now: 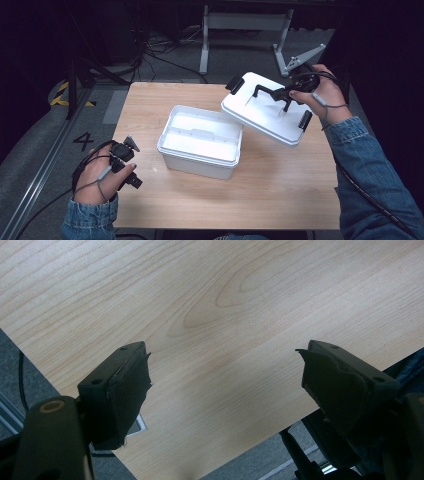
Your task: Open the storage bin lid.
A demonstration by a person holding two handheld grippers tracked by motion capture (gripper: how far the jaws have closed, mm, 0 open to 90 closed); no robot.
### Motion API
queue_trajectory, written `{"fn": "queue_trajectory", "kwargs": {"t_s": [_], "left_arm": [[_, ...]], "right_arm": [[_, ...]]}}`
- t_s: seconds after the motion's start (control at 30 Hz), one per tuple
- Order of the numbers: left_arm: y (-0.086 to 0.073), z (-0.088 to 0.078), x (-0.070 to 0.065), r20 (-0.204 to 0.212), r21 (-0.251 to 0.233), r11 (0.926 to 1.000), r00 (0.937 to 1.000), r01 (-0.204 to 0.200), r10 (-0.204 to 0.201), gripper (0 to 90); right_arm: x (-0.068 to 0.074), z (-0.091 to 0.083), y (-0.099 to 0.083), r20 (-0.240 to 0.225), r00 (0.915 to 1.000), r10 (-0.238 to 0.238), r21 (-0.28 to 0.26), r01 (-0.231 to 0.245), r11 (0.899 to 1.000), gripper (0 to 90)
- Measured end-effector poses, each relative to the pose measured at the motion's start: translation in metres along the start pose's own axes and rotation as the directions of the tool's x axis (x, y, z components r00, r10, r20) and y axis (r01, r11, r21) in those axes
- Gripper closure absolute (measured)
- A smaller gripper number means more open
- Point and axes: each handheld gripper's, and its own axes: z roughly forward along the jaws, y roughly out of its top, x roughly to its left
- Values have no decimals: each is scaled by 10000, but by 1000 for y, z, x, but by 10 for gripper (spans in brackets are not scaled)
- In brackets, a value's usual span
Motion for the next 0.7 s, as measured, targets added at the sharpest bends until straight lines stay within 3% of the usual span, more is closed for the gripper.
{"fn": "queue_trajectory", "kwargs": {"t_s": [0.17, 0.33, 0.53, 0.7], "left_arm": [[1, 0, 0, 2, 55, 10000, 10000, -66, 66, 201], [1, 1, 1, -30, 24, 10000, 10000, -48, 48, 201], [1, 1, 1, -10, 77, 9999, 10000, -94, 94, 202], [1, 1, 1, -25, 68, 9999, 9999, -113, 113, 202]], "right_arm": [[-17, -1, -12, 535, 9984, 160, 199, -171, 9997, 846], [-32, 4, -24, 739, 9956, 576, 392, -606, 9974, 846], [-47, 19, -44, 744, 9864, 1463, 447, -1499, 9877, 847], [-53, 37, -64, 921, 9802, 1755, 660, -1819, 9811, 846]]}}
